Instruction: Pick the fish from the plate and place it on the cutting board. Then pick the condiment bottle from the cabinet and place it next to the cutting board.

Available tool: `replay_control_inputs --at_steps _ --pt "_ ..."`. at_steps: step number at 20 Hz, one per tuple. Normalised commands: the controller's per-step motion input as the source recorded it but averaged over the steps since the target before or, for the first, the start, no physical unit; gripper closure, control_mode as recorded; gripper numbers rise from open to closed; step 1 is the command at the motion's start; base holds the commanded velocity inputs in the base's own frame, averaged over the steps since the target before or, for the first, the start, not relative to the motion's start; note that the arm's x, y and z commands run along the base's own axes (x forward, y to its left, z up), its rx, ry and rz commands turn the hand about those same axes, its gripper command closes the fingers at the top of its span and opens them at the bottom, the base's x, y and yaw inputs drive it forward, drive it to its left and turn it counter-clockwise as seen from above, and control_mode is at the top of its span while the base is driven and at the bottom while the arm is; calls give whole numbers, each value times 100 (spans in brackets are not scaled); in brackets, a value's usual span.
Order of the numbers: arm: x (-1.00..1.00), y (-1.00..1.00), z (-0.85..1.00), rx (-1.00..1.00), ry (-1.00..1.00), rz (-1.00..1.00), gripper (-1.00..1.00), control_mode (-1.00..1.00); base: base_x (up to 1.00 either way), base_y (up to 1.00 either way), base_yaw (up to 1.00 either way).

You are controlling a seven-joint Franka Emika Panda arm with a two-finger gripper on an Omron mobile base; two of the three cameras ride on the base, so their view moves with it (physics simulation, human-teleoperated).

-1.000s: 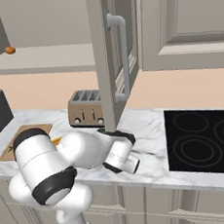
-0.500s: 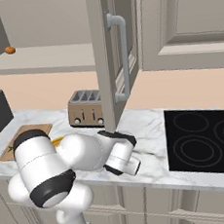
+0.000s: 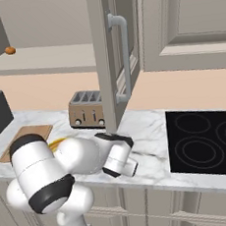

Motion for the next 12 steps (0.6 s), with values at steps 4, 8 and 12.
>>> replay_control_inputs --at_steps 4,8,12 --pt "-1 4 0 0 0 0 -100 -100 0 0 0" --pt "-11 -9 0 0 0 0 -100 -100 0 0 0" --pt "-25 -28 0 0 0 0 -100 -100 0 0 0"
